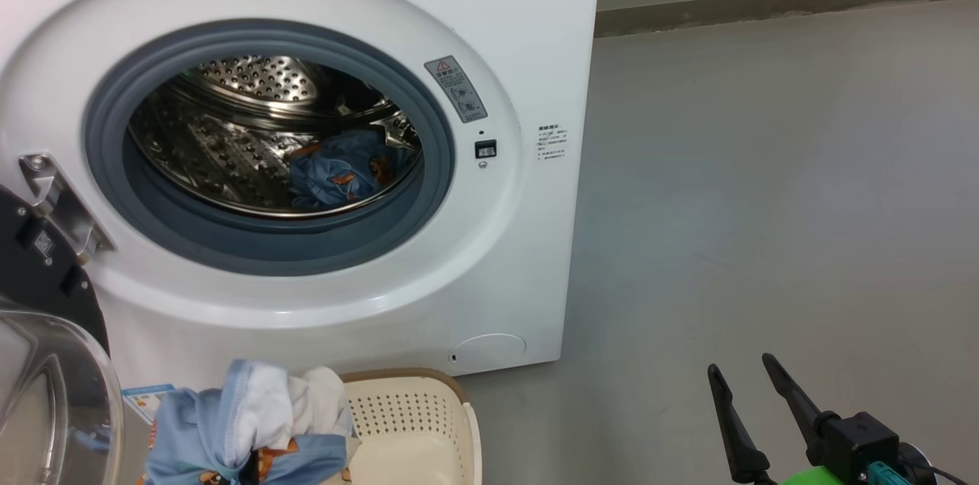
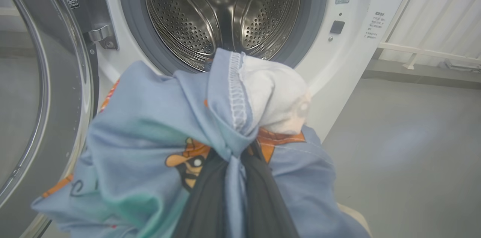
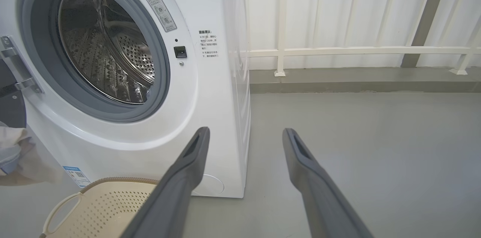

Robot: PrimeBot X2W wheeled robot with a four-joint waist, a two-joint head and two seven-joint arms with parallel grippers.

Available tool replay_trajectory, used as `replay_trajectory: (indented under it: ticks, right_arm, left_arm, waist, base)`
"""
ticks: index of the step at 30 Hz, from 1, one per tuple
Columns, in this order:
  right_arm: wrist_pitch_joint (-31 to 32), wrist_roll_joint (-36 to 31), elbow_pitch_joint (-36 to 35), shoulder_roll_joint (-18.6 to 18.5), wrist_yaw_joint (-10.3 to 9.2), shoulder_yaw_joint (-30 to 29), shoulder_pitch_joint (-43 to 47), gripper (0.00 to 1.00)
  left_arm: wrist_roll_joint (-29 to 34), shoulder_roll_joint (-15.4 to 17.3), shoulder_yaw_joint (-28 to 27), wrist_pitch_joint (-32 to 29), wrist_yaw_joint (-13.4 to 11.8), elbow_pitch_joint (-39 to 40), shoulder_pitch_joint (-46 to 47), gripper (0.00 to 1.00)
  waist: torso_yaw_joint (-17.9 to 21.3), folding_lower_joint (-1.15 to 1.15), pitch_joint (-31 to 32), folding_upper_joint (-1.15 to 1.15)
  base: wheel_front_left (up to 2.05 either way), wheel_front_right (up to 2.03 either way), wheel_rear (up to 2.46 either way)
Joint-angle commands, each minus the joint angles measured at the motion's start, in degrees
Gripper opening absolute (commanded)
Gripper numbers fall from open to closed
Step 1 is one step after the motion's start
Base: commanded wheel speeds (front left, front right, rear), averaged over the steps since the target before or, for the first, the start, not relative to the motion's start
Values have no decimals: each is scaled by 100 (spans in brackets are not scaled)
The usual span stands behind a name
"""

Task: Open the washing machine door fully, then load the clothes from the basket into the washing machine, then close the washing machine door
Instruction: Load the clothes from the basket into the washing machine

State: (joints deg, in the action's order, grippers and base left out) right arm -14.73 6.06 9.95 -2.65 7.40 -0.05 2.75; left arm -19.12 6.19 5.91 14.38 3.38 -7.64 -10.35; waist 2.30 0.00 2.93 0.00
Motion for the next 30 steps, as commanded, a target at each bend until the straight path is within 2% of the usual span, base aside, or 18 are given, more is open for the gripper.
replay_trajectory:
  ticks: [1, 30]
  right_arm:
    - [-27, -15, -142, -22, 9, 144, -150, 100]
    - [-27, 8, -187, -22, 9, 164, -162, 100]
  left_arm:
    - [49, 11, -223, 62, 18, 175, 180, 0]
    - [40, -10, -129, 62, 15, 267, 236, 0]
  waist:
    - [5, 0, 0, 0]
    - [17, 0, -74, 0]
  base:
    - [0, 0, 0]
    - [0, 0, 0]
